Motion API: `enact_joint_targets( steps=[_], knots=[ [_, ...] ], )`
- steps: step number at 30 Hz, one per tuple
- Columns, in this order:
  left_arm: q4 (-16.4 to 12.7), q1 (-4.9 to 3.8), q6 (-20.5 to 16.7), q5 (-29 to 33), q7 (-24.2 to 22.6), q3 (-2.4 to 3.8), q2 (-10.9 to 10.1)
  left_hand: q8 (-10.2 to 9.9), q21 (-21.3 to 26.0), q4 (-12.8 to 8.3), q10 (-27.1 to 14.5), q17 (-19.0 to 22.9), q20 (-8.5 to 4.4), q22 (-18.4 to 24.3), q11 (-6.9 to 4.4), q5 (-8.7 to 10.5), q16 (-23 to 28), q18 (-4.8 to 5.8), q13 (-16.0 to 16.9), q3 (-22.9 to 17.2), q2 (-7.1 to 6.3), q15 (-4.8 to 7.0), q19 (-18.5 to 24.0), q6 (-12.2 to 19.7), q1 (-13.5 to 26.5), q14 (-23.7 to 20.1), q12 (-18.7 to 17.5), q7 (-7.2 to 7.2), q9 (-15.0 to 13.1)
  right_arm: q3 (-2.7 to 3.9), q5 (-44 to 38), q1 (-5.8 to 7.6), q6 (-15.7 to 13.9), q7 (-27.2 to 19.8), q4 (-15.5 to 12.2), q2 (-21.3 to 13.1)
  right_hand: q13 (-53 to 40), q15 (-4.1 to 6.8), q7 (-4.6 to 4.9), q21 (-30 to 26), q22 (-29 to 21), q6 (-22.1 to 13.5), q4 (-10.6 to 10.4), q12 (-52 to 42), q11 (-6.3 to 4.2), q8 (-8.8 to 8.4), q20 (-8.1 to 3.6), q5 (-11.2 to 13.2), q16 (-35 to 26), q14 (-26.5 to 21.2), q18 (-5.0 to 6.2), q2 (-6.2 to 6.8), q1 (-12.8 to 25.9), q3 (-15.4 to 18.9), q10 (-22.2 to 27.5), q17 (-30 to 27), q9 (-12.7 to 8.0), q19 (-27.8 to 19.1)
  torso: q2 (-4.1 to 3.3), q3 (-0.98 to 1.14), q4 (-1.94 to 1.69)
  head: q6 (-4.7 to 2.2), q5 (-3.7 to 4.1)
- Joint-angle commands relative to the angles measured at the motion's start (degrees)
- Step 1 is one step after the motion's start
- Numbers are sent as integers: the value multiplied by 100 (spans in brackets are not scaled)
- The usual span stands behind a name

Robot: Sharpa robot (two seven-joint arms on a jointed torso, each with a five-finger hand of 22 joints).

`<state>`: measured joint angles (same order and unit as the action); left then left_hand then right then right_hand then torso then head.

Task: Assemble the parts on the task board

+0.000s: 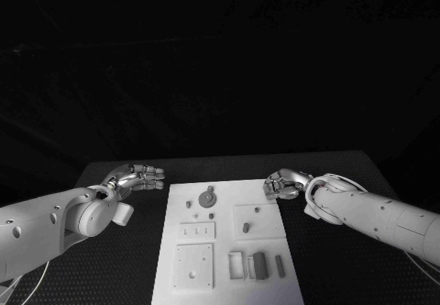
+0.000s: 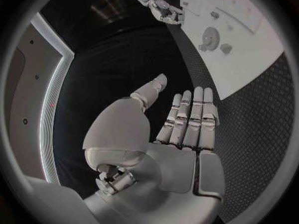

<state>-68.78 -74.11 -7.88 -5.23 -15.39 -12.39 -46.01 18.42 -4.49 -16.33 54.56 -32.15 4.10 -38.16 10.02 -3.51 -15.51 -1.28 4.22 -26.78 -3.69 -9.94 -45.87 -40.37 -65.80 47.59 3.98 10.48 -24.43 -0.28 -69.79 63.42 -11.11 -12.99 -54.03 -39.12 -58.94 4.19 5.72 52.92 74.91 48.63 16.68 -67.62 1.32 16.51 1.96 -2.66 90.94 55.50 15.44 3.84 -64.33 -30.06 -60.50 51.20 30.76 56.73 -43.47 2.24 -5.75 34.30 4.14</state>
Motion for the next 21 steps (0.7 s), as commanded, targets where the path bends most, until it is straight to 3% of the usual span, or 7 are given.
enact_joint_targets(
  steps=[1, 21],
  knots=[
    [-11, -3, 99, -12, -27, 5, 3, -16, 33, -5, -9, -10, 27, -9, 12, 31, 19, -32, -10, 35, 12, -25, -8, 8, 42, -16, -8, 10, 6, 1, -78, -6, -21, -15, -8, 17, 9, 45, 177, 36, 99, 437, -5, -39, -18, 32, -11, -11, 32, 19, -44, -78, -13, -46, 20, -7, 9, 27, -2, 2, 3, 4, 2],
    [-25, -4, 103, -12, -14, 7, -14, -17, 35, -7, -12, -12, 26, -12, 9, 30, 23, -33, -10, 42, 17, -25, -6, 9, 55, -18, -8, 4, 6, 1, -71, -11, -120, 63, 20, 36, 37, 84, 130, 74, 93, 581, -7, -72, -63, 73, -25, -12, 65, 50, -44, -204, 16, -48, -19, -30, 23, 55, -2, 2, 3, 44, 13]
  ],
)
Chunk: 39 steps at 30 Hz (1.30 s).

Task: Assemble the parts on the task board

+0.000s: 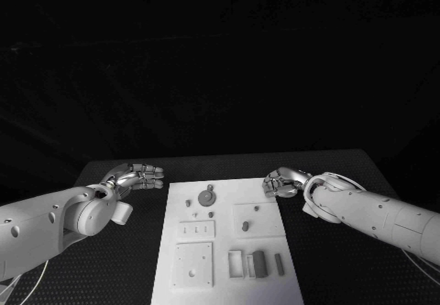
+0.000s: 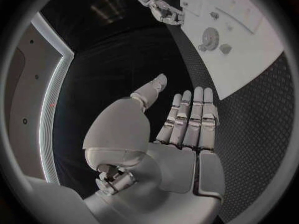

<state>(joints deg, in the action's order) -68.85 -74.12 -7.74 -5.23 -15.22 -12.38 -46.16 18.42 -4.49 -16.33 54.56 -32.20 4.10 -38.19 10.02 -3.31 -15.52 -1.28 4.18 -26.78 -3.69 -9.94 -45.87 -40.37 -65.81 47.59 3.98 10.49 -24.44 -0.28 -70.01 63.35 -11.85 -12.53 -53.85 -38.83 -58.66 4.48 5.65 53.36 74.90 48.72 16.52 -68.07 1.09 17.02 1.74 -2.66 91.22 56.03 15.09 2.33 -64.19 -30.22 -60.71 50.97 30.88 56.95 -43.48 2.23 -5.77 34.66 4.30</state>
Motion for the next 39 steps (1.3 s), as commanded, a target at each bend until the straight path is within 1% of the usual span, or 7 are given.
enact_joint_targets(
  steps=[1, 11, 22, 29, 32, 35, 39],
  knots=[
    [-18, -4, 89, -12, -31, 6, 1, -17, 35, -7, -12, -8, 27, -9, 8, 10, 23, -33, -6, 42, 17, -25, -6, 8, 55, -18, -8, 3, 6, 1, -49, -4, -61, 17, 2, 8, 12, 58, 134, 31, 94, 584, 9, -29, -44, 26, -4, -12, 39, 0, -9, -64, 3, -34, 1, -10, 12, 36, 0, 3, 7, 8, -4],
    [-18, -4, 93, -12, -31, 6, 1, -17, 35, -8, -12, -10, 27, -10, 6, 10, 24, -34, -6, 43, 20, -25, -6, 7, 57, -18, -8, 0, 6, 1, -122, -5, -174, 57, -15, 16, 41, 134, 28, 58, 90, 884, 18, -46, -142, 170, -23, -12, 62, 21, -9, -238, -36, -79, -27, -33, 93, 48, 1, 6, 8, 14, -3],
    [-18, -4, 96, -12, -27, 6, 1, -15, 36, -10, -9, -12, 26, -12, 0, 10, 25, -35, -5, 43, 26, -24, -5, 3, 57, -17, -6, -8, 5, 1, -122, -7, -237, 89, -27, 14, 55, 168, -2, 66, 85, 950, 17, -49, -172, 207, -32, -12, 70, 28, -9, -228, -51, -96, -41, -42, 128, 57, 0, 3, 8, 26, 5],
    [-24, -4, 94, -25, -4, 6, -2, -9, 34, -9, 11, -17, 26, -16, 2, 11, 22, -37, 0, 44, 36, -25, -9, -10, 61, -6, 5, -7, 3, 1, -79, -7, -469, 175, -101, 2, 61, 180, -11, 70, 82, 967, 17, -52, -182, 217, -36, -11, 75, 35, -9, -206, -51, -99, -53, -46, 141, 65, 1, 3, 9, 21, 8],
    [-32, -4, 83, -85, 54, 6, -1, 17, 30, -9, 122, -38, 24, -30, 27, 10, 3, -47, 26, 49, 50, -22, -22, -68, 76, 39, 52, 25, -7, 1, -47, -7, -608, 276, -227, -22, 67, 189, -20, 75, 79, 983, 17, -55, -191, 226, -41, -12, 80, 45, -9, -191, -51, -102, -66, -50, 152, 76, 2, 5, 10, 17, 6],
    [-32, -5, 268, -165, 72, 8, 0, 100, -36, 20, 540, -133, -34, -81, -22, 10, -148, -68, 133, 74, 50, 74, -151, -251, 161, 301, 251, 100, -36, 1, 1, -5, -659, 370, -374, -64, 71, 197, -26, 80, 77, 996, 18, -58, -199, 233, -46, -12, 84, 55, -9, -186, -56, -107, -79, -53, 161, 87, 2, 9, 14, 6, -4],
    [-98, -10, 303, -376, 207, 36, -4, 214, -153, 597, 957, -300, -187, -175, -216, -135, -334, -87, 270, 273, 29, 242, -417, -590, 1121, 625, 406, 34, -55, 6, 4, 22, -789, 562, -680, -147, 76, 205, -32, 84, 74, 1007, 18, -63, -204, 241, -53, -12, 87, 66, -9, -184, -59, -111, -96, -57, 171, 99, 7, 4, 14, -15, -5]
  ],
)
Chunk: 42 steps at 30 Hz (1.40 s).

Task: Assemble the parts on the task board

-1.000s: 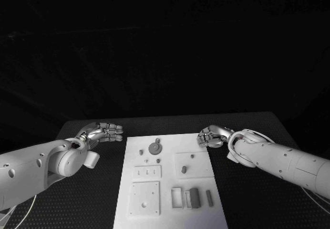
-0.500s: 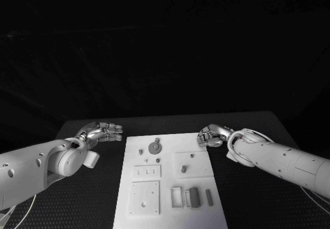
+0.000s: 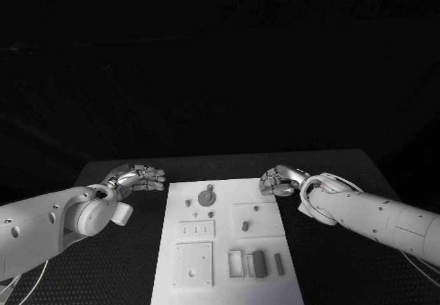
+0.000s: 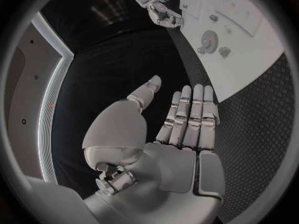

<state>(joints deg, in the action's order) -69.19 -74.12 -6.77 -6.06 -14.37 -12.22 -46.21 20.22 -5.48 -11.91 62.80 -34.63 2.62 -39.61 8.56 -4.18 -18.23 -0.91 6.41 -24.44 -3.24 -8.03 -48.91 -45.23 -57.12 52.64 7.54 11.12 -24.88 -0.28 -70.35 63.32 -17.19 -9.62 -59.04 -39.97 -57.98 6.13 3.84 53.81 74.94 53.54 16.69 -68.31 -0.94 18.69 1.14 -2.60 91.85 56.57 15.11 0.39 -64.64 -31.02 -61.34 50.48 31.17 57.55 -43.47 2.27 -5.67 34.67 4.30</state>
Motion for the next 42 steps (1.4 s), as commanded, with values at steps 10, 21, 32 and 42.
enact_joint_targets(
  steps=[10, 21, 32, 42],
  knots=[
    [-338, -206, 327, -1182, 893, 40, -49, 198, -472, 53, 924, -700, -417, -381, -461, 118, -618, -157, 587, 374, -92, 468, -812, -693, 725, 861, 421, -277, -99, 26, -117, 351, -144, 742, -853, -81, 21, 59, 138, 52, 64, 548, 3, -44, -14, 90, -12, -18, 30, 42, -11, 31, -19, -35, -69, -19, 167, 72, 40, 1, 39, -92, -22],
    [-845, -511, -366, -1424, 1676, 47, 90, 60, -760, -364, 1086, -1177, -640, -817, -554, 124, -1200, -34, 1036, 272, -42, 623, -880, -886, 490, 820, 412, -322, -43, 26, -541, 492, 90, 1378, -1591, -7, 31, 68, 130, 67, 64, 563, 4, -45, -21, 102, -26, -18, 33, 61, -11, 39, -17, -35, -86, -28, 186, 99, 196, -20, 136, -111, -183],
    [-1069, -532, -299, -1444, 2375, 6, 461, -68, -682, -84, 908, -1175, -587, -890, -477, 131, -1196, 0, 1193, 276, -111, 551, -684, -815, 950, 586, 241, -273, 5, 26, -757, 491, 103, 1595, -1950, 265, 36, 73, 127, 72, 62, 566, 5, -44, -25, 105, -33, -18, 32, 69, -11, 45, -20, -39, -94, -33, 195, 109, 319, -55, 186, -57, -306],
    [-1115, -531, -484, -1359, 2485, 3, 622, -100, -653, -27, 858, -1169, -566, -908, -455, 137, -1190, -6, 1237, 262, -172, 530, -630, -785, 1031, 525, 189, -258, 21, 25, -866, 489, 83, 1670, -2136, 440, 42, 77, 125, 76, 61, 570, 4, -42, -27, 109, -40, -18, 31, 78, -11, 54, -21, -43, -101, -38, 203, 116, 321, -58, 187, -16, -320]
  ],
)
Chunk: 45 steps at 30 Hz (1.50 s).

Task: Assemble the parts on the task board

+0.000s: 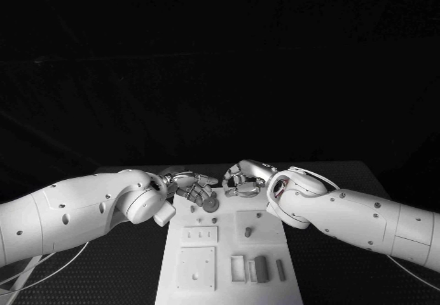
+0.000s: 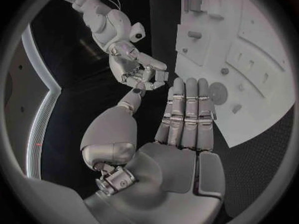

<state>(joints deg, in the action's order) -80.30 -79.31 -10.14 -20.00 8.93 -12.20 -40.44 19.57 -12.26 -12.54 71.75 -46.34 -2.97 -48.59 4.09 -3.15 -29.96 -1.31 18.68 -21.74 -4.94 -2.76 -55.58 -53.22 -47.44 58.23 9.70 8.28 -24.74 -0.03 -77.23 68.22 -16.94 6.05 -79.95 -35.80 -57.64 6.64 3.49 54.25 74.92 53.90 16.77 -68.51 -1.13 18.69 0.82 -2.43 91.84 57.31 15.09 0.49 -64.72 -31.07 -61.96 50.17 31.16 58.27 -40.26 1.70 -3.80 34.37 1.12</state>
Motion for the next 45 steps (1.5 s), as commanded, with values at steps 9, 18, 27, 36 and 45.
enact_joint_targets(
  steps=[9, 18, 27, 36, 45],
  knots=[
    [-33, -11, -111, 58, 215, 2, 150, -34, 28, 40, -40, 3, -3, -18, -8, 33, -20, 29, 25, -25, 12, 1, 42, 7, 60, -41, -36, 24, 7, 0, -201, -3, 45, 134, -129, 101, 11, 28, 159, 35, 63, 537, -5, -22, -10, 110, -12, -35, 32, 10, -9, 49, -12, -41, -45, -11, 209, 49, -4, -5, -3, 37, -1],
    [-78, -11, -67, 28, 262, 2, 149, -34, 28, 40, -40, 3, -3, -18, -8, 33, -20, 29, 25, -25, 12, 1, 42, 7, 60, -41, -36, 24, 7, 0, -233, -3, 51, 164, -101, 169, 11, 28, 159, 35, 63, 537, -5, -22, -10, 110, -12, -35, 32, 10, -9, 49, -12, -41, -45, -11, 209, 49, 0, -11, -3, 42, 17],
    [-85, -10, -97, 8, 263, 2, 158, 20, -18, -48, 58, -20, -25, -53, -51, 33, -83, 5, 71, -93, 89, 38, -33, -91, -94, 47, 10, -17, -17, 0, -235, -4, 66, 156, -125, 204, 13, 30, 157, 37, 63, 541, -5, -23, -11, 112, -15, -35, 32, 15, -9, 55, -9, -41, -49, -13, 212, 52, -5, -12, -2, 41, 22],
    [-82, -9, -101, 21, 249, 2, 188, 14, -23, -126, 58, -17, -26, -78, -51, 34, -94, 10, 106, -109, 171, 38, -37, -95, -157, 45, -9, -18, -15, 0, -234, -4, 78, 150, -137, 242, 17, 32, 154, 40, 62, 546, -5, -23, -14, 114, -19, -35, 32, 22, -9, 63, -7, -44, -55, -17, 218, 58, -3, -10, -4, 61, 25],
    [-110, -9, -64, 74, 234, 2, 200, 16, -25, -204, 75, -12, -32, -103, -56, 34, -111, 12, 150, -107, 268, 45, -44, -117, -185, 58, -24, -24, -16, 0, -231, -6, 94, 140, -101, 323, 20, 34, 152, 41, 61, 548, -6, -22, -16, 115, -21, -35, 31, 26, -9, 66, -4, -46, -59, -20, 221, 60, -5, -4, 3, 72, 22]
  ],
)
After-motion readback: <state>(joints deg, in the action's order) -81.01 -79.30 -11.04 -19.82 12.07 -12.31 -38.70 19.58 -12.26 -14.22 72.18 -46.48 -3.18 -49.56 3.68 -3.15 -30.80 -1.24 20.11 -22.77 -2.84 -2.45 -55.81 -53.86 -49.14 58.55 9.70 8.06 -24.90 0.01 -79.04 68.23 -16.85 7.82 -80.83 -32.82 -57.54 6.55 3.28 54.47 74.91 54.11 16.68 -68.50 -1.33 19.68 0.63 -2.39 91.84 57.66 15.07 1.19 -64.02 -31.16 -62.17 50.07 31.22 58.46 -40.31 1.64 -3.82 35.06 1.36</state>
